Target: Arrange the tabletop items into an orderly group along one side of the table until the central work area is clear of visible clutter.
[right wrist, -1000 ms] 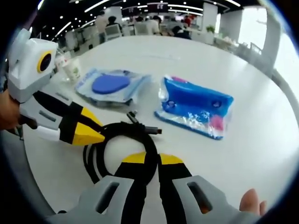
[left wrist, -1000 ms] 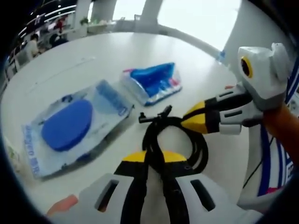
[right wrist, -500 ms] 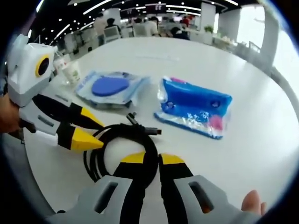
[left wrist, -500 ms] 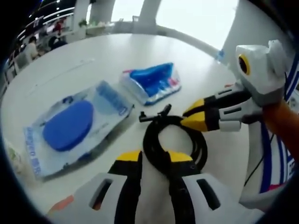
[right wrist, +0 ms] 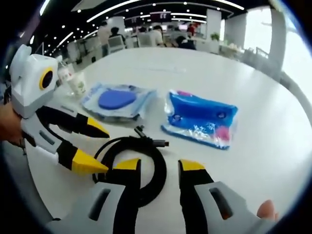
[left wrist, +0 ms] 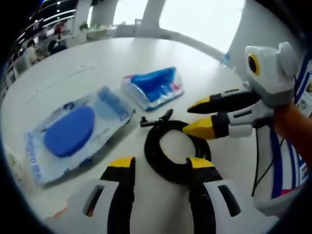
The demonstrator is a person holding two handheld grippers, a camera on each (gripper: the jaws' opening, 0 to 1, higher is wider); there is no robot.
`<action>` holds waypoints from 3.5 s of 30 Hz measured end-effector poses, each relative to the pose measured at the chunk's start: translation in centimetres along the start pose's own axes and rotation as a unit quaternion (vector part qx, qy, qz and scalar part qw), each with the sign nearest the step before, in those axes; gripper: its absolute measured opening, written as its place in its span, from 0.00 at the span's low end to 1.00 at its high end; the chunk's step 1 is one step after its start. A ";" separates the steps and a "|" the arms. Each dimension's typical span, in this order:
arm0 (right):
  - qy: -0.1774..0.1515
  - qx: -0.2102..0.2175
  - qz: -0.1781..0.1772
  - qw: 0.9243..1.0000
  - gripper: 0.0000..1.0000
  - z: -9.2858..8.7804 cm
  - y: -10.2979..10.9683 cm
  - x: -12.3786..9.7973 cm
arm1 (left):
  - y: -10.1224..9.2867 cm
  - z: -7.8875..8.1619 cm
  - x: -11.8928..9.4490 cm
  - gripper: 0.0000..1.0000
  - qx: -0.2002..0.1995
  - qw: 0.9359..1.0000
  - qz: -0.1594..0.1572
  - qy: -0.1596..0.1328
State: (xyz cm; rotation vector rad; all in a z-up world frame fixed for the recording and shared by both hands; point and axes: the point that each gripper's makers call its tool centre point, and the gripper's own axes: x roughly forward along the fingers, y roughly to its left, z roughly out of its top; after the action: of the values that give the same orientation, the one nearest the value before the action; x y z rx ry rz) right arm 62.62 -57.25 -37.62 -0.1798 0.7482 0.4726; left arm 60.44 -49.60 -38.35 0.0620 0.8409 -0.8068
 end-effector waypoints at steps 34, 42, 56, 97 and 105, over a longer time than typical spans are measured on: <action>-0.103 0.011 0.042 0.994 0.91 2.2 2.3 -2.2 | -2.8 0.5 -2.9 0.99 0.021 0.993 -0.084 -0.083; -0.111 0.007 0.045 0.993 0.95 2.5 3.1 -2.7 | -2.9 0.0 -4.5 0.99 0.051 0.992 -0.081 -0.083; -0.125 -0.007 0.039 0.991 0.95 3.2 4.9 -4.5 | -1.1 -0.8 -9.6 0.99 0.041 0.991 -0.054 -0.113; -0.153 -0.029 0.013 0.988 0.93 2.8 10.0 -9.1 | 6.2 -8.1 -28.0 0.99 0.005 0.973 0.102 -0.206; -0.158 -0.033 -0.003 0.987 0.92 2.6 10.5 -9.4 | 8.7 -9.4 -31.5 0.98 -0.015 0.961 0.141 -0.239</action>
State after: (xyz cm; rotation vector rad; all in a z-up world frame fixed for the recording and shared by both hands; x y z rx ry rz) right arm 53.25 -50.43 -29.16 -0.1645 0.4217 0.5068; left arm 47.75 -20.86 -25.40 -0.0400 0.3731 -0.5072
